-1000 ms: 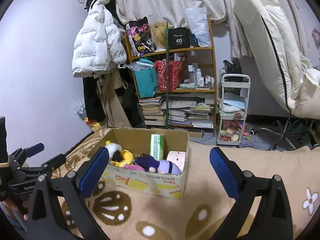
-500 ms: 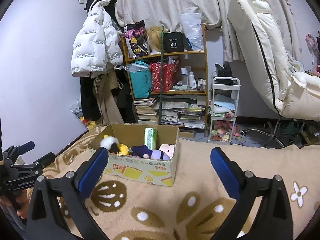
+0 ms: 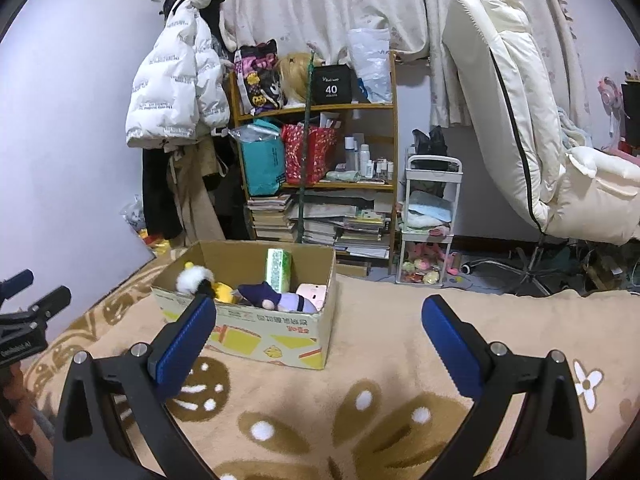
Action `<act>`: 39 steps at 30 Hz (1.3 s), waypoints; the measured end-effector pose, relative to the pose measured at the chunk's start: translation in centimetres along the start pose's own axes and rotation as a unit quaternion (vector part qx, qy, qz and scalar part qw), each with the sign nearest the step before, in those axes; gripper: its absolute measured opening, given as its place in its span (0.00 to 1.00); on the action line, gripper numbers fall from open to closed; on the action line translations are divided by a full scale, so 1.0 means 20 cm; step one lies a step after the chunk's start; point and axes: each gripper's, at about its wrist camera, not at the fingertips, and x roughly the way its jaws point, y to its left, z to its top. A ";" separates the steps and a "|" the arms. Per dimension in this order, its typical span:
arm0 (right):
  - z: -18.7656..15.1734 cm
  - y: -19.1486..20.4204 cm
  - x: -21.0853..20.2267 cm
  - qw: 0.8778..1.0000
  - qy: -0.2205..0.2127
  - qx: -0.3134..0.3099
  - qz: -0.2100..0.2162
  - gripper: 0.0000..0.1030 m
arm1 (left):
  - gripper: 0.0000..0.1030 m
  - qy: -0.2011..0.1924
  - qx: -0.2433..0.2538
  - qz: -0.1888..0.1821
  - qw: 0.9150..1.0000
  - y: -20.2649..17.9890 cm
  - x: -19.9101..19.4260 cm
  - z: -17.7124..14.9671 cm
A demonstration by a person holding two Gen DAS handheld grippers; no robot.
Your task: Organize soft objects
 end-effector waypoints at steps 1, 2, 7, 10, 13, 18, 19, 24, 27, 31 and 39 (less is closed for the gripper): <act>0.00 0.00 0.01 1.000 0.003 0.000 -0.001 1.00 | 0.95 0.001 -0.002 0.001 1.000 0.00 0.01 0.00; 0.00 0.00 0.02 1.000 0.005 0.002 0.001 1.00 | 0.95 0.004 -0.005 0.001 1.000 0.01 0.02 0.00; -0.01 0.00 0.05 1.000 0.009 0.001 0.001 1.00 | 0.95 0.006 -0.010 -0.002 1.000 0.02 0.04 0.00; -0.01 0.00 0.06 1.000 0.010 0.000 0.001 1.00 | 0.95 0.007 -0.009 -0.003 1.000 0.02 0.05 0.00; -0.01 0.01 0.06 1.000 0.011 0.000 -0.001 1.00 | 0.95 0.006 -0.005 0.001 1.000 0.01 0.06 0.00; -0.01 0.00 0.07 1.000 0.006 0.000 -0.002 1.00 | 0.95 0.007 0.003 0.003 1.000 0.00 0.06 -0.01; -0.01 0.00 0.06 1.000 0.005 0.000 -0.003 1.00 | 0.95 0.006 0.004 0.006 1.000 -0.01 0.06 -0.01; -0.02 0.00 0.07 1.000 0.006 0.001 -0.003 1.00 | 0.95 0.005 0.005 0.008 1.000 -0.02 0.06 -0.01; -0.02 -0.01 0.07 1.000 0.005 0.000 -0.004 1.00 | 0.95 0.007 0.006 0.006 1.000 -0.02 0.06 -0.01; -0.02 0.00 0.08 1.000 0.007 0.000 -0.001 1.00 | 0.95 0.007 0.006 0.006 1.000 -0.02 0.06 -0.01; -0.02 0.01 0.08 1.000 0.008 -0.002 -0.002 1.00 | 0.95 0.012 0.004 0.003 1.000 -0.02 0.07 -0.01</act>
